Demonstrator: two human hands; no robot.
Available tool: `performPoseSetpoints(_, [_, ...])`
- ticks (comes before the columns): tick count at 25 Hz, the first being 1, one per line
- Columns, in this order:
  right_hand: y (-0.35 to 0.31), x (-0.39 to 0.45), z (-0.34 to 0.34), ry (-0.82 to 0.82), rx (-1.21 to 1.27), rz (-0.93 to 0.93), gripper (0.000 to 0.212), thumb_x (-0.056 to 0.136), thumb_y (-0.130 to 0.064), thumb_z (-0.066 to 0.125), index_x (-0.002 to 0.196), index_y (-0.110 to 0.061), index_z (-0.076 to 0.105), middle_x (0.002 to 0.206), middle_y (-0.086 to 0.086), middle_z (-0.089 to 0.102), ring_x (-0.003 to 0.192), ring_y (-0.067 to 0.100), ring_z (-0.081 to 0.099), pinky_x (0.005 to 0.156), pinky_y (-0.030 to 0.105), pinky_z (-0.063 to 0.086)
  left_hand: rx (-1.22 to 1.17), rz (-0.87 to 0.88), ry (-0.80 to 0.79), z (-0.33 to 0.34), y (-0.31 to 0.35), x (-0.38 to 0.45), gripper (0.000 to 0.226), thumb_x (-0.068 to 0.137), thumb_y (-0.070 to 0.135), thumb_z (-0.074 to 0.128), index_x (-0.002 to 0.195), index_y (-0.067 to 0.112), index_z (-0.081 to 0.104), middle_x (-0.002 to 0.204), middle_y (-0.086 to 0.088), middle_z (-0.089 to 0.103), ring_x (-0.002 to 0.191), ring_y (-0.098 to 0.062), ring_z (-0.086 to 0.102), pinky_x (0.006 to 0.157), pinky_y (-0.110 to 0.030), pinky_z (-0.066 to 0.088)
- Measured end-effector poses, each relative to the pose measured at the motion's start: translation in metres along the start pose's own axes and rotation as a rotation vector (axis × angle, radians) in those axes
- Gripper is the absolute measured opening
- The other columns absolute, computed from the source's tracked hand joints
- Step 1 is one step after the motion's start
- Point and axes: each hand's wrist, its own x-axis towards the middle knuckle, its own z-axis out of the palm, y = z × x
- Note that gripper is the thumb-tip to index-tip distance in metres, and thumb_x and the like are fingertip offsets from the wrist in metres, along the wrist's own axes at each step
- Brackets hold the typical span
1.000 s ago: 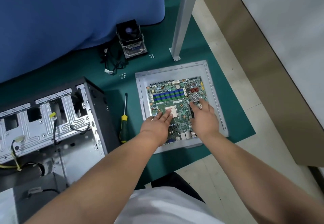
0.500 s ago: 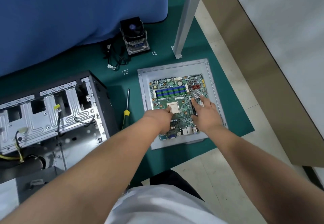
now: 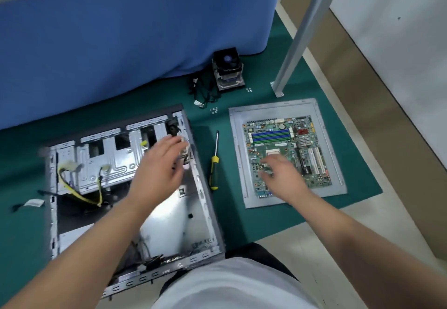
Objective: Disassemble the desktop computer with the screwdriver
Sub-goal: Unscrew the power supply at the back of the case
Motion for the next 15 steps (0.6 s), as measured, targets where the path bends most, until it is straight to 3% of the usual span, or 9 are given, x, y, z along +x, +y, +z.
performPoseSetpoints(2, [-0.033, 0.006, 0.022, -0.139, 0.014, -0.046, 0.042, 0.101, -0.029, 0.059, 0.142, -0.019, 0.058, 0.146, 0.009, 0.049, 0.128, 0.026, 0.055, 0.112, 0.033, 0.041, 0.083, -0.093, -0.06, -0.014, -0.038, -0.014, 0.052, 0.103, 0.039, 0.051, 0.154, 0.032, 0.042, 0.166, 0.003, 0.032, 0.155, -0.024, 0.024, 0.125, -0.049, 0.023])
performPoseSetpoints(4, [-0.063, 0.018, 0.043, -0.228, 0.006, -0.059, 0.044, 0.104, -0.03, 0.055, 0.147, -0.023, 0.054, 0.146, 0.011, 0.046, 0.131, 0.028, 0.053, 0.114, 0.031, 0.037, 0.159, -0.189, -0.203, -0.019, -0.067, -0.02, 0.063, 0.102, 0.064, 0.035, 0.16, 0.045, 0.021, 0.172, 0.013, 0.002, 0.159, -0.018, 0.001, 0.128, -0.048, 0.009])
performPoseSetpoints(7, [-0.091, 0.037, 0.07, -0.321, -0.05, -0.013, 0.042, 0.107, -0.024, 0.045, 0.148, -0.018, 0.05, 0.142, 0.017, 0.045, 0.128, 0.036, 0.053, 0.109, 0.031, 0.038, 0.229, -0.24, -0.331, -0.011, -0.085, -0.024, 0.075, 0.09, 0.086, 0.005, 0.156, 0.057, -0.011, 0.161, 0.025, -0.034, 0.154, -0.011, -0.026, 0.127, -0.043, -0.012])
performPoseSetpoints(12, [-0.103, 0.05, 0.093, -0.316, -0.148, 0.123, 0.053, 0.094, 0.007, 0.042, 0.145, -0.009, 0.048, 0.143, 0.016, 0.038, 0.115, 0.037, 0.057, 0.111, 0.041, 0.044, 0.197, -0.243, -0.377, -0.007, -0.093, -0.018, 0.078, 0.081, 0.093, -0.006, 0.15, 0.061, -0.021, 0.15, 0.028, -0.048, 0.149, -0.011, -0.036, 0.121, -0.041, -0.022])
performPoseSetpoints(15, [-0.103, 0.047, 0.1, -0.22, -0.142, 0.156, 0.051, 0.096, 0.003, 0.036, 0.143, -0.013, 0.048, 0.135, 0.016, 0.043, 0.107, 0.039, 0.058, 0.105, 0.043, 0.048, 0.174, -0.232, -0.413, -0.006, -0.097, -0.014, 0.079, 0.081, 0.093, -0.004, 0.15, 0.061, -0.02, 0.149, 0.028, -0.05, 0.147, -0.011, -0.04, 0.119, -0.041, -0.025])
